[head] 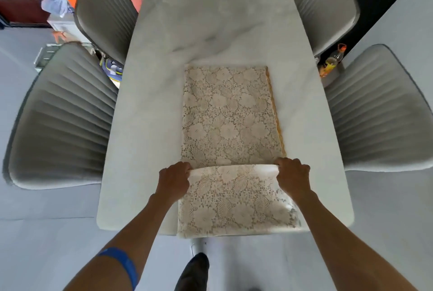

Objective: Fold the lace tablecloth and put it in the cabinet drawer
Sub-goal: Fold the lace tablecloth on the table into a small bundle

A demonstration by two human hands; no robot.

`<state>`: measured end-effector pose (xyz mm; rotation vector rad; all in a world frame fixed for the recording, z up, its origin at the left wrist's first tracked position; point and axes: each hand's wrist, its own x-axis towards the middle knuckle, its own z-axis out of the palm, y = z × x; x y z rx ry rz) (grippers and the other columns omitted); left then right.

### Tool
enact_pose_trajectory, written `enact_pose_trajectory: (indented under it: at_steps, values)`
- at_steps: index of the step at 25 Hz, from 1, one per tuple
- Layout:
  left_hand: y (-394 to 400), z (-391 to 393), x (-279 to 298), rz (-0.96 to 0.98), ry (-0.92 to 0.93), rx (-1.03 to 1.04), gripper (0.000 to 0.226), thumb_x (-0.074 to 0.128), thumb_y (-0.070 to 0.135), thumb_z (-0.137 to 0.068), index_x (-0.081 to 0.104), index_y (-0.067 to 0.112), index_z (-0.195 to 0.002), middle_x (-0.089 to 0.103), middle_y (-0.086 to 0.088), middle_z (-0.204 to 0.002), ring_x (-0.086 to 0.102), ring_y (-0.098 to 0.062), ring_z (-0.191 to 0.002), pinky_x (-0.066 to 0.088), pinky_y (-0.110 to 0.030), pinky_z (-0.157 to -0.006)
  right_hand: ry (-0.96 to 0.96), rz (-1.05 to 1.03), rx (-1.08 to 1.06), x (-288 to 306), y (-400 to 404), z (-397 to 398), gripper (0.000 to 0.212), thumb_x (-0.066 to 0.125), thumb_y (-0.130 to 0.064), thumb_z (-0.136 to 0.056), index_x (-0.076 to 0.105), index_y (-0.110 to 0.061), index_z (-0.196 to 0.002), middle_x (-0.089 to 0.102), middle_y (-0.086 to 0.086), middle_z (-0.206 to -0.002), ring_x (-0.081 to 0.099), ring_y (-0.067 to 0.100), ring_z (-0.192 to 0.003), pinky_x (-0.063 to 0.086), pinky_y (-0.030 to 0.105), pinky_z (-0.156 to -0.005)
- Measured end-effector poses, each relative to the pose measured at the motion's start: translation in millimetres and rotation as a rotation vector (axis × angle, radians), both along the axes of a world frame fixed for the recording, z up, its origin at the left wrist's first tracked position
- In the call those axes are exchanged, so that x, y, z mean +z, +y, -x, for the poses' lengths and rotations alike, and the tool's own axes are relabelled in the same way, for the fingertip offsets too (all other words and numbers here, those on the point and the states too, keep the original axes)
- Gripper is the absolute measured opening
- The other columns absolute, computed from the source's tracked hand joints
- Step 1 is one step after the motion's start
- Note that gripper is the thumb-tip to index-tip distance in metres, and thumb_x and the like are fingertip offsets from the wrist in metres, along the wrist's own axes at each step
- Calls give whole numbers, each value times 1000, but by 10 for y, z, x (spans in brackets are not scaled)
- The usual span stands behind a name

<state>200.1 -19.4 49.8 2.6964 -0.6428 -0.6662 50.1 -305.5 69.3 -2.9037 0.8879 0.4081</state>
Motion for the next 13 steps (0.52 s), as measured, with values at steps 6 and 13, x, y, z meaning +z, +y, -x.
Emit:
enact_pose_trajectory:
  at_steps: [6,13]
  values:
    - [-85,-119,-267,75,-44,128,18,48,20,-97,60,21,-111,60,-5,-109,63,-28,-98,45,-46,-89,-35,-122,-47,-427,-277,-105,31,49,-7,-92,61,-21,-116,65,1,-116,55,30,-102,42,42,-83]
    - [-261,306,-155,2,-309,170,42,55,27,-94,45,15,-133,42,-13,-146,43,-33,-128,41,-53,-99,-294,-87,-68,-395,-4,52,45,58,-16,-90,49,-16,-134,47,11,-143,46,34,-126,40,52,-100]
